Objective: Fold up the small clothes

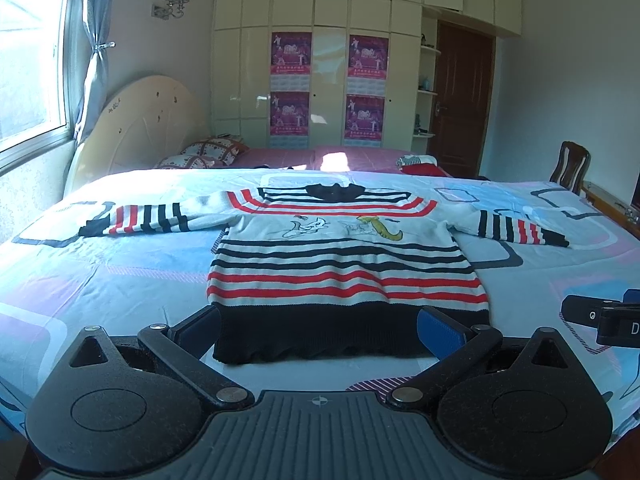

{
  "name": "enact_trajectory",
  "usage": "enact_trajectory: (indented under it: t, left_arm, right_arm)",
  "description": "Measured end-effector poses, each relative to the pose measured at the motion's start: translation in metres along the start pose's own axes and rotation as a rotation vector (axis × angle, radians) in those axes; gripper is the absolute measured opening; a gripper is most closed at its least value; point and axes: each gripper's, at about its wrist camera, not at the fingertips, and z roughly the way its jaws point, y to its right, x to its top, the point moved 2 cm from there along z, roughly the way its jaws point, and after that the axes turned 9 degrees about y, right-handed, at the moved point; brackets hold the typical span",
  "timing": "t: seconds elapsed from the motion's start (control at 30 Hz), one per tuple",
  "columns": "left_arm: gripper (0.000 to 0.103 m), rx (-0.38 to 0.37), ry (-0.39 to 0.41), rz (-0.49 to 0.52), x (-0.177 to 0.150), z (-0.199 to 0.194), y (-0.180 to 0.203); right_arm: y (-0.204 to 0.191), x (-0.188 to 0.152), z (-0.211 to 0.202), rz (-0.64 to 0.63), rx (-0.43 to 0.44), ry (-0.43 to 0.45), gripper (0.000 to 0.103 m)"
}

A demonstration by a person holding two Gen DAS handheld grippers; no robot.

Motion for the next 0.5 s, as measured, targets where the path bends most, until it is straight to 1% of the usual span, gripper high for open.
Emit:
enact_trajectory:
  t: [0.5]
  left_arm:
    - [0.103, 0.002, 0.006, 0.008, 0.0024, 0.0025, 0.0061]
  right_arm:
    - [-0.0004, 0.0029, 0.0059, -0.003, 0.005, 0.001, 0.103]
